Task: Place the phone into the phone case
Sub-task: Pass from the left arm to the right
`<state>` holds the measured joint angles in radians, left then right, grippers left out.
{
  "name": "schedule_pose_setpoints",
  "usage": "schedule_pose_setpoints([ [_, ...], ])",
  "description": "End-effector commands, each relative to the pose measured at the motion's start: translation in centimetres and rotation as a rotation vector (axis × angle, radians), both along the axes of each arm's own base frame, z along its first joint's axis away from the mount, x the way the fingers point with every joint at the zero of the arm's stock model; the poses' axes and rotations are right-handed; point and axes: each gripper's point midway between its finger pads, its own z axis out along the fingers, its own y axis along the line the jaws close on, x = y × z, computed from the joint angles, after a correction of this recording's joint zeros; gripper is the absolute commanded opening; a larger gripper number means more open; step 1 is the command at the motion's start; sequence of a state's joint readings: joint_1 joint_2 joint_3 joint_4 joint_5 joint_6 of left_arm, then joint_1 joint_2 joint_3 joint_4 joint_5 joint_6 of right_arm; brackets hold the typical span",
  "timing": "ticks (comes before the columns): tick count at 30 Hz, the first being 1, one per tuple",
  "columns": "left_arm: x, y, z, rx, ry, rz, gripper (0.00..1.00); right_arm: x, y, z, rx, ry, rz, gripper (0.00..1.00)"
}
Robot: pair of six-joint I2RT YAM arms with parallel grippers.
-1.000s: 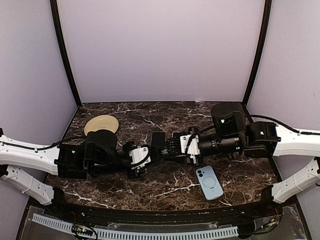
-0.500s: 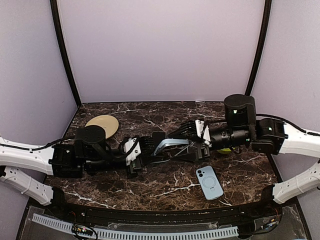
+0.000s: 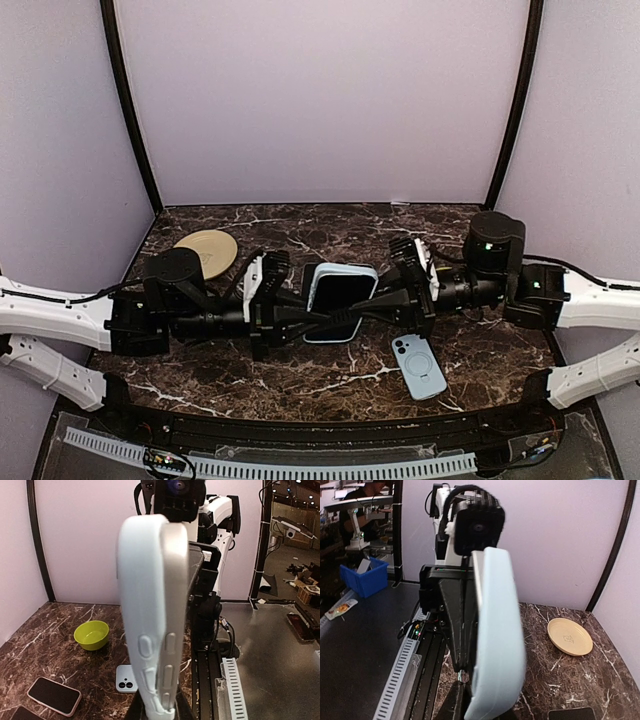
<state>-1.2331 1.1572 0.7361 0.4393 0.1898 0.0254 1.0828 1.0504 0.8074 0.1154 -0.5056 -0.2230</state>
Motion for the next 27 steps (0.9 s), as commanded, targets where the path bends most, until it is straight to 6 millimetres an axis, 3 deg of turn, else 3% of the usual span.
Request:
schedule_pose_setpoints([
  [1, -0.1, 0.4, 2.7, -0.149, 0.125, -0.052, 0.0, 0.1, -0.3, 1.9, 0.102, 0.053, -0.002, 0.02],
  [7, -0.6, -0.3, -0.2, -0.124, 0.229, -0.119, 0.0, 0.4, 0.0, 0.2, 0.089, 0.192, -0.019, 0.0],
  [9, -0.5, -0.5, -1.1, -0.104, 0.271, -0.141, 0.13, 1.0, 0.0, -0.7, 0.064, 0.25, -0.057, 0.0],
  [10, -0.2, -0.6, -1.6, -0.092, 0.296, -0.136, 0.31, 1.4, 0.0, -1.4, 0.04, 0.277, -0.084, 0.0],
  [12, 0.4, -0.4, -3.0, -0.054, 0.326, -0.107, 0.57, 2.1, -0.2, -2.8, -0.017, 0.331, -0.135, 0.0],
  [14, 1.6, 0.0, -4.8, 0.006, 0.355, -0.039, 0.71, 2.6, -0.4, -4.6, -0.088, 0.393, -0.178, 0.0],
  [16, 3.1, 0.8, -6.8, 0.074, 0.383, 0.048, 0.78, 2.8, -0.7, -6.7, -0.165, 0.466, -0.21, 0.0],
  [20, 5.6, 3.0, -9.7, 0.184, 0.411, 0.208, 0.84, 2.7, -1.0, -10.8, -0.283, 0.632, -0.217, 0.0],
  [27, 8.4, 5.2, -12.4, 0.311, 0.435, 0.381, 0.82, 4.4, -0.3, -17.1, -0.456, 0.866, -0.226, 0.0],
])
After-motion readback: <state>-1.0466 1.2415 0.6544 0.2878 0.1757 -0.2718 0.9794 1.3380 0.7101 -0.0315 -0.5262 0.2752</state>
